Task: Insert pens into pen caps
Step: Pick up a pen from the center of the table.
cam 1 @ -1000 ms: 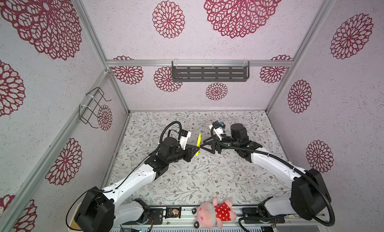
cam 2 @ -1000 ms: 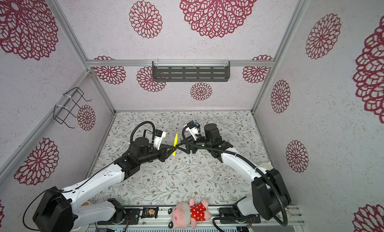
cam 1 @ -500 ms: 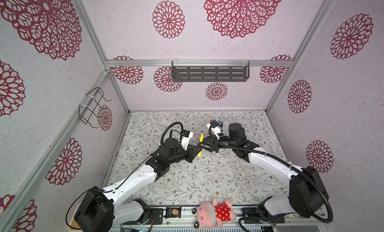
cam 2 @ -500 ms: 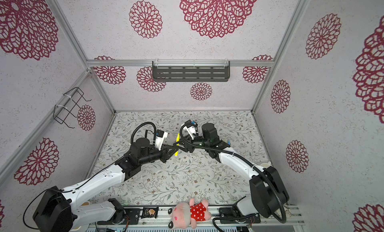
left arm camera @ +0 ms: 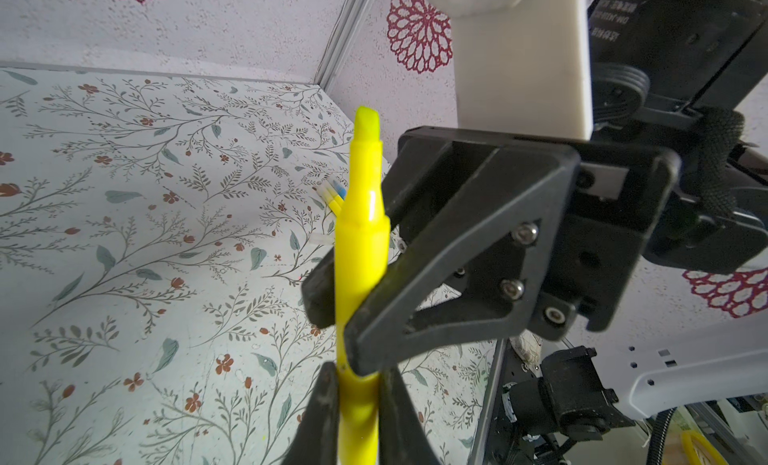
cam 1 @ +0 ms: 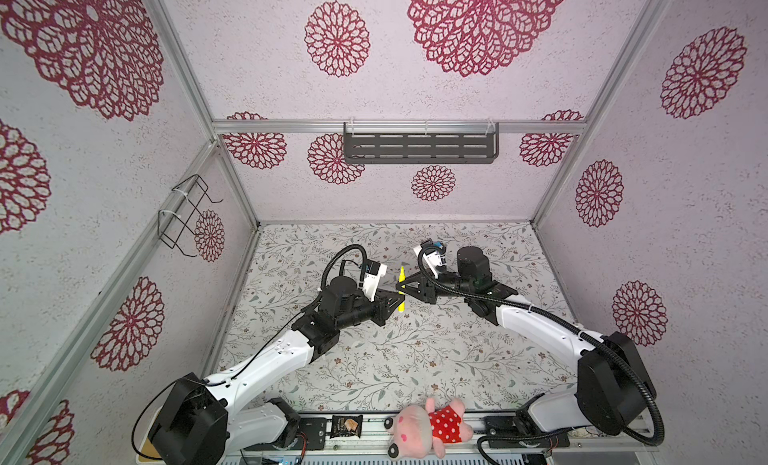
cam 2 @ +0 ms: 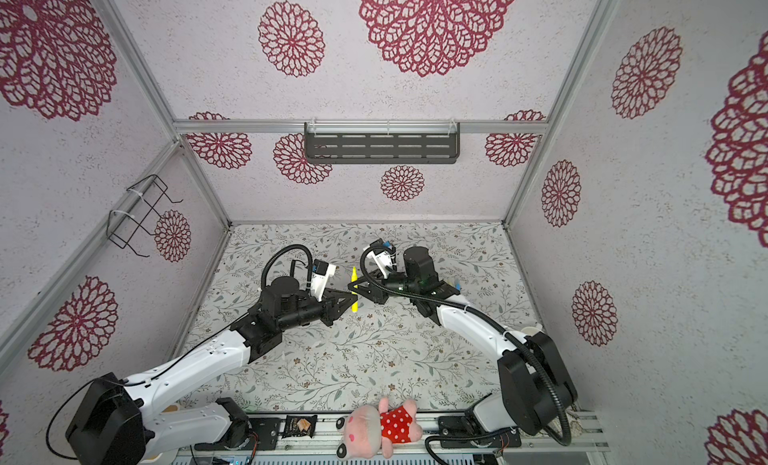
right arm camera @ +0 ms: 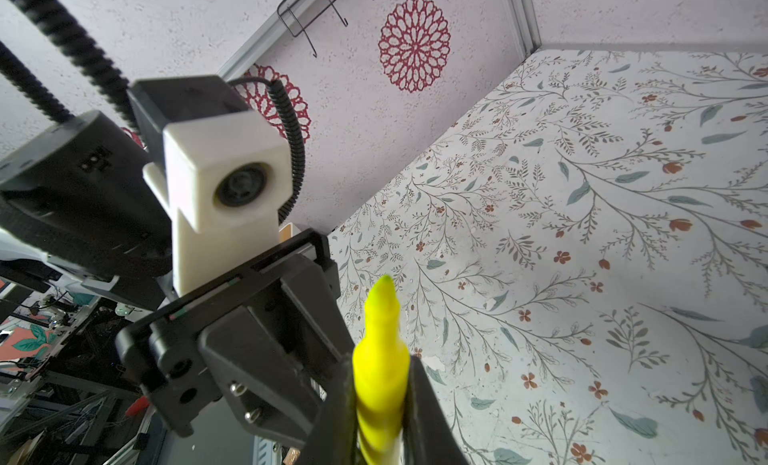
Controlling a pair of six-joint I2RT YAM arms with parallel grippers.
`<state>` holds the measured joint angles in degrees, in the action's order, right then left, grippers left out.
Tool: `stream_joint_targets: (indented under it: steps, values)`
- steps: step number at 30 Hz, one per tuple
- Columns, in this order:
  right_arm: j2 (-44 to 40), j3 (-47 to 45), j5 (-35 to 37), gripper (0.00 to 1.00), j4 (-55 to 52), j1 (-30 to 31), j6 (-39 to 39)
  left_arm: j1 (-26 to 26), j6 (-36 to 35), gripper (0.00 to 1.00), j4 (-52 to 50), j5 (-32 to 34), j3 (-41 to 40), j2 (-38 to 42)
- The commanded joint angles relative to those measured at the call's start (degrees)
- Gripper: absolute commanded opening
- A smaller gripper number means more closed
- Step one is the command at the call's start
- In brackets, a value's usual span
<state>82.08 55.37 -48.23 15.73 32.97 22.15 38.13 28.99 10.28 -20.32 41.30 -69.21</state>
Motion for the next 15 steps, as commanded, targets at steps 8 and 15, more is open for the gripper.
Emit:
stream_joint_targets:
  steps: [8,15]
  values:
    - [-0.68,0.82,-0.12,0.01,6.79,0.70,3.02,0.26,-0.44,0.20,0.23,-0.21,-1.04,1.60]
    - [-0.70,-0.17,-0.55,0.01,10.09,0.69,5.40,0.19,-0.42,0.37,1.26,-3.69,-1.40,2.59]
